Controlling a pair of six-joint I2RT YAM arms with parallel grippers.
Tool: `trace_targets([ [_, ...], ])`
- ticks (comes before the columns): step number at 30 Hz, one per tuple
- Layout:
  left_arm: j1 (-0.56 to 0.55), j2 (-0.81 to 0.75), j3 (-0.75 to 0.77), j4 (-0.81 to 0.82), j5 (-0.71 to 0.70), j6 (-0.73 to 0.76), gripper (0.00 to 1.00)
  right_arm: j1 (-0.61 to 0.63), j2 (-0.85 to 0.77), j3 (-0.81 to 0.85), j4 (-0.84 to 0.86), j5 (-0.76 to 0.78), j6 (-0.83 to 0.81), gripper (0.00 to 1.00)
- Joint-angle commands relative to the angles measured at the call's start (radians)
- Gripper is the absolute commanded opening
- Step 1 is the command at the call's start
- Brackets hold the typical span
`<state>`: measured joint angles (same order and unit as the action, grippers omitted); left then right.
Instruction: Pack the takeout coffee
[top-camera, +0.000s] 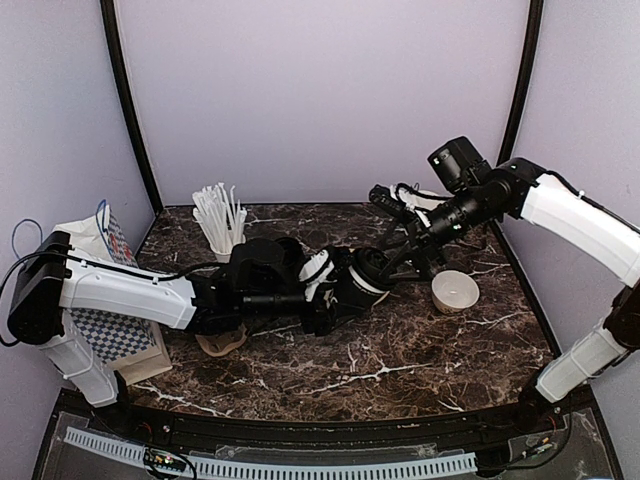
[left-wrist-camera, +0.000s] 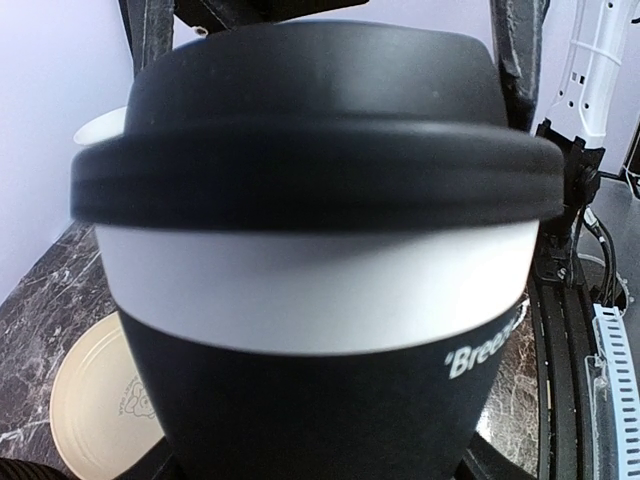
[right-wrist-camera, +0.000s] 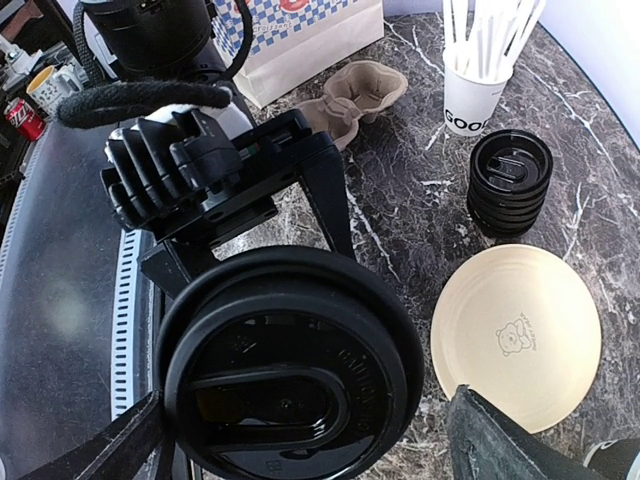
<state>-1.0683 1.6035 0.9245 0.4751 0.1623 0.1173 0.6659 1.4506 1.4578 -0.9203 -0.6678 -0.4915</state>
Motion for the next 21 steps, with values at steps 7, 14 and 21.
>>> trace_targets([
  [7, 0.007, 0.000, 0.008, 0.035, 0.029, -0.027, 0.70, 0.030, 0.023, 0.015, -0.026, -0.077, -0.035, 0.83],
  [14, 0.007, 0.012, 0.027, 0.009, 0.005, -0.054, 0.72, 0.031, 0.037, 0.003, -0.008, -0.053, 0.004, 0.76],
  [21, 0.007, 0.010, 0.037, -0.041, -0.090, -0.072, 0.91, -0.025, 0.073, 0.016, -0.043, -0.057, 0.019, 0.72],
])
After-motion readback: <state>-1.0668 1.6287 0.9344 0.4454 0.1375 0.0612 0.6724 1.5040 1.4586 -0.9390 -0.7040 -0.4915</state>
